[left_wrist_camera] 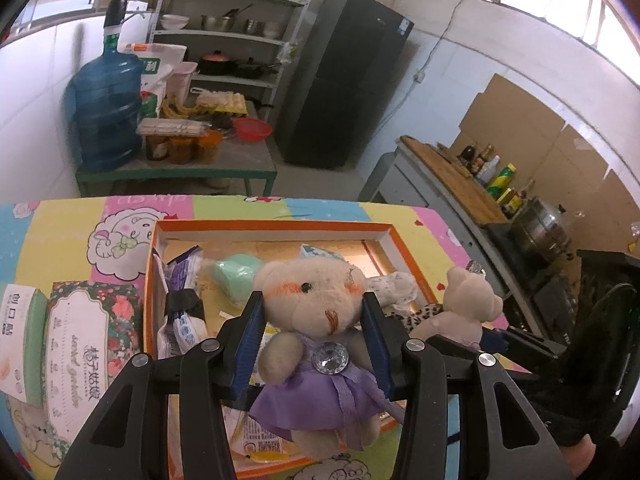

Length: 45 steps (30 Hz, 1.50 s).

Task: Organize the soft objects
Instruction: 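Lift and carry both teddy bears over the box, then lower both teddy bears into the box and open both grippers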

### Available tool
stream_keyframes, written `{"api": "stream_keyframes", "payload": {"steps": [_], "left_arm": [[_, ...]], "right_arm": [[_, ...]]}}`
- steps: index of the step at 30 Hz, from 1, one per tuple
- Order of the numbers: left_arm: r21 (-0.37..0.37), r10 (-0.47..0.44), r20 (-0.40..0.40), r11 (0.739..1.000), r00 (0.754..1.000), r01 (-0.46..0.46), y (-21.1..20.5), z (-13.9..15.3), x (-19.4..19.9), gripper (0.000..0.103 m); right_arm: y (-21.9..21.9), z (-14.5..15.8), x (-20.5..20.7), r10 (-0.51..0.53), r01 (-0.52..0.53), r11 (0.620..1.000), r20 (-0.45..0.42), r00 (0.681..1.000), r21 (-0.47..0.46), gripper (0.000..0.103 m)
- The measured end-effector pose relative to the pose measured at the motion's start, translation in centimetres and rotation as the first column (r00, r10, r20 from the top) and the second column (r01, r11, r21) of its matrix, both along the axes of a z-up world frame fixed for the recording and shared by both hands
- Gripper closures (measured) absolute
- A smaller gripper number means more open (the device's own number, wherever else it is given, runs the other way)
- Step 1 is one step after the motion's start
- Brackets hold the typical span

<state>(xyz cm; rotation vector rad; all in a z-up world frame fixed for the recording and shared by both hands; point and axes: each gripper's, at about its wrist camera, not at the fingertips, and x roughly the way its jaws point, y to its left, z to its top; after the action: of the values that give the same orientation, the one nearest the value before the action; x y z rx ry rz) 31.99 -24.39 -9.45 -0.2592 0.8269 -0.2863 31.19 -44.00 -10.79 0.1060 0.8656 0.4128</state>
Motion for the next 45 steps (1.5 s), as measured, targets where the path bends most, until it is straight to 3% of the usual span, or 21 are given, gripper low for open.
{"api": "stream_keyframes", "payload": {"steps": [14,30,35,45], "left_arm": [[0.065,0.021,-0.049,0.998,0.999,-0.018,-1.1,-2.8,2.6,0.054],[0.069,0.019,-0.07,0.998,0.997,-0.014,-1.8,-3.9,3.2,0.053],[0.051,0.014,-0.078,0.999,0.997,-0.01,-1.7,-4.1,3.5,0.052],[0.052,0.01,-0.074,0.999,0.997,-0.006,-1.5,-4.1,3.4,0.045]], "right_arm": [[0.5,-2.5,3.5,0.098,-0.095,0.995,-0.087,0.991,0.042,0.059],[0.9,-3.2,4.5,0.122,-0.119,0.992,-0.097,0.988,0.028,0.057],[1.0,-3.4,4.7,0.125,-0.123,0.992,-0.098,0.987,0.026,0.05],[1.2,-3.2,4.4,0.114,-0.114,0.993,-0.084,0.99,-0.002,0.047]]}}
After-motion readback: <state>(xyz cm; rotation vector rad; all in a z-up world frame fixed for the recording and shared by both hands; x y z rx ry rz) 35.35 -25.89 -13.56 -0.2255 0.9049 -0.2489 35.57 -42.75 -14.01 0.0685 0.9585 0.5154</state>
